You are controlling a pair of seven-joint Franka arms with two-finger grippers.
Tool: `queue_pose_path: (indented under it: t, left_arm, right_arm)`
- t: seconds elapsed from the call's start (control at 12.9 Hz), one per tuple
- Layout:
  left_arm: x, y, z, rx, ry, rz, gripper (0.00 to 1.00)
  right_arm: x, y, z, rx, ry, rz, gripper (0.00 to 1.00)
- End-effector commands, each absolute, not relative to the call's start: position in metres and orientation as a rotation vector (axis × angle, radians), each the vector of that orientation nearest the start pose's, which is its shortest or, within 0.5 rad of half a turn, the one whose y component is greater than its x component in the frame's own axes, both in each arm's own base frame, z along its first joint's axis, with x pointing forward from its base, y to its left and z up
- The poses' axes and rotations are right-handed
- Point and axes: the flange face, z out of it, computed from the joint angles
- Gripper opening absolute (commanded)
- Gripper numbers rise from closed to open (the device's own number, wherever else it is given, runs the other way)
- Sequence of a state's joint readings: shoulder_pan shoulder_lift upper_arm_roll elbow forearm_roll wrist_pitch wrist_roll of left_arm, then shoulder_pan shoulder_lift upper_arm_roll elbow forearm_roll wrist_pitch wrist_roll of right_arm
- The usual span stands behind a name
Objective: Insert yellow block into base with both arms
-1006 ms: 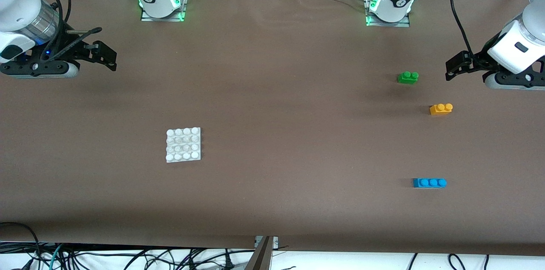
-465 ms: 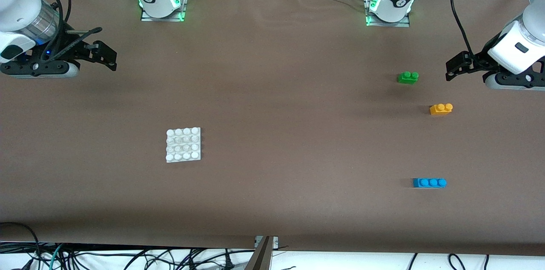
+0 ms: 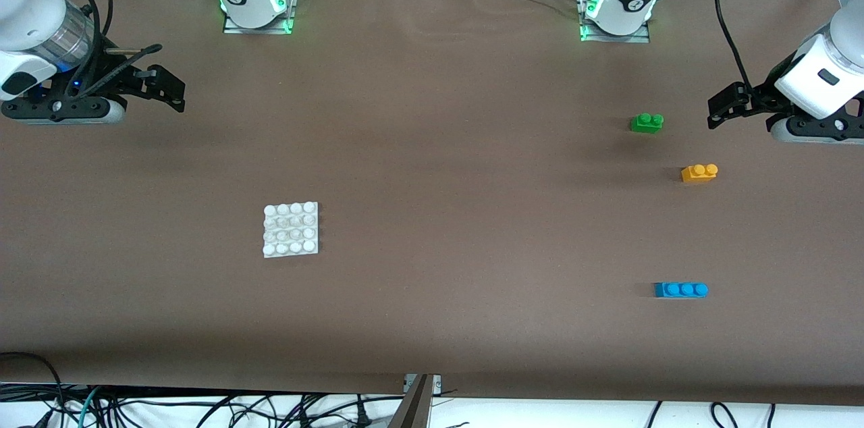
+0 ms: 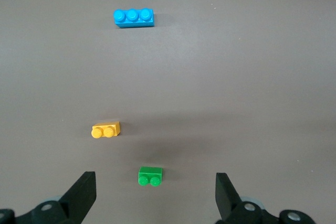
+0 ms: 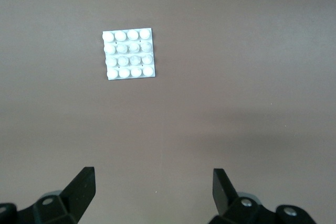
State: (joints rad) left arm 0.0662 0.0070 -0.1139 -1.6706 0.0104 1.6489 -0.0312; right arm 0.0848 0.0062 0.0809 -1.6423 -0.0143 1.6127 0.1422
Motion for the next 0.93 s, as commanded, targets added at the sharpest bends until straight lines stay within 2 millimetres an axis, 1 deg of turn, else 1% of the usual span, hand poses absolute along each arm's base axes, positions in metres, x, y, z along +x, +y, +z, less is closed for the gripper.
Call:
queue_pose_path:
  t: [0.0,0.39,0.46,0.62,0.7,0.85]
  left_arm:
    - [0.563,-0.022,0.584,-3.141,0.056,0.036,1.0]
    - [0.563,-0.022,0.584,-3.141,0.056,0.036,1.0]
    - [0.563,-0.022,0.585,-3.141,0.056,0.034,1.0]
    - [0.563,-0.022,0.584,-3.141,0.056,0.036,1.0]
    - [0.563,-0.022,0.584,-3.141,0.056,0.036,1.0]
    - [0.563,-0.022,0.584,-3.141,0.056,0.036,1.0]
  right_arm:
    - [0.54,0.087,0.592,-3.153,-0.056,0.056,0.99]
    - [0.541,0.087,0.587,-3.153,-0.058,0.059,0.99]
    - [0.54,0.088,0.581,-3.154,-0.059,0.068,0.99]
    - [0.543,0.088,0.553,-3.153,-0.061,0.056,0.99]
    - [0.545,0.088,0.535,-3.154,-0.058,0.056,0.99]
    - [0.549,0.088,0.491,-3.157,-0.047,0.048,0.99]
